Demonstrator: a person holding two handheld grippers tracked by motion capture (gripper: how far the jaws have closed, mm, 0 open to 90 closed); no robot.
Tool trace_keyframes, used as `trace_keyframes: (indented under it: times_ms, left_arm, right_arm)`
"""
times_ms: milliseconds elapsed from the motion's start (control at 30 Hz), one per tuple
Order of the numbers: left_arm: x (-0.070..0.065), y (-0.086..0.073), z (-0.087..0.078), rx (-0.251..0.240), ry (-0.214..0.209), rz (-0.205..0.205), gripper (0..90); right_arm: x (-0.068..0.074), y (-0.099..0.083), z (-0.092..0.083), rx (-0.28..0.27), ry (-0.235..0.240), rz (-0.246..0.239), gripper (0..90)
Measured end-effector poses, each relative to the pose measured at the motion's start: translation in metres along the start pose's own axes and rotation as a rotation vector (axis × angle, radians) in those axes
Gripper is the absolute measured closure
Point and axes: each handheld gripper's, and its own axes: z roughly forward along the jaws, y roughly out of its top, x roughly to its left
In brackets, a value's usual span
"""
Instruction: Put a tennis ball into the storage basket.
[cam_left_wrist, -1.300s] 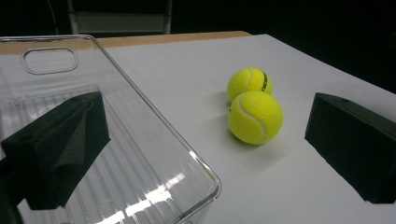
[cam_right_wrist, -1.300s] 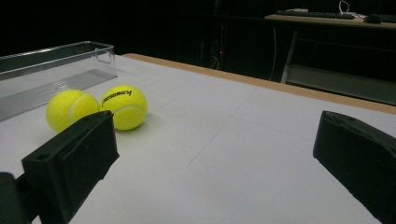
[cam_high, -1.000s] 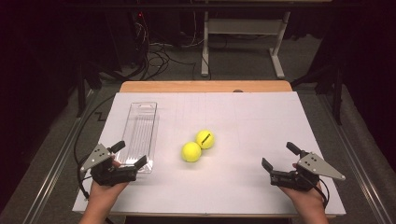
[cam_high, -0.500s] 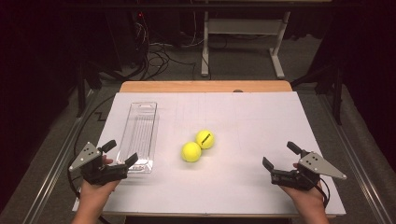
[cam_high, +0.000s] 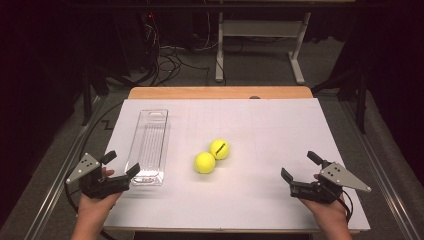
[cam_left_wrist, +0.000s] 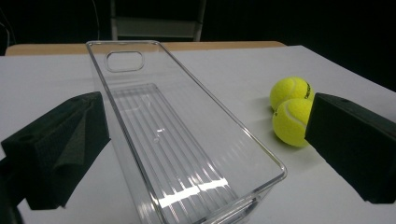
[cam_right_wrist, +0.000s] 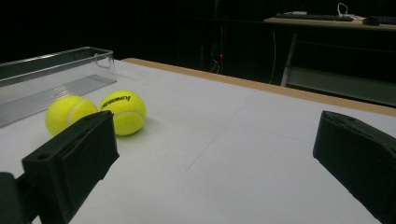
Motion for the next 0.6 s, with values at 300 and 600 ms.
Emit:
trace_keyframes:
  times_ms: [300,600]
  left_arm:
    - [-0.0002,0.0008,-0.0021,-0.005,0.038,0.012,0.7]
    - [-0.0003,-0.0001,-0.0036,0.065,0.062,0.031,0.7]
  right_arm:
    - [0.0029,0.0005,0.0013,0.007,0.008,-0.007,0.6]
    - [0.0031,0.0005,0.0023,0.010,0.005,0.005,0.6]
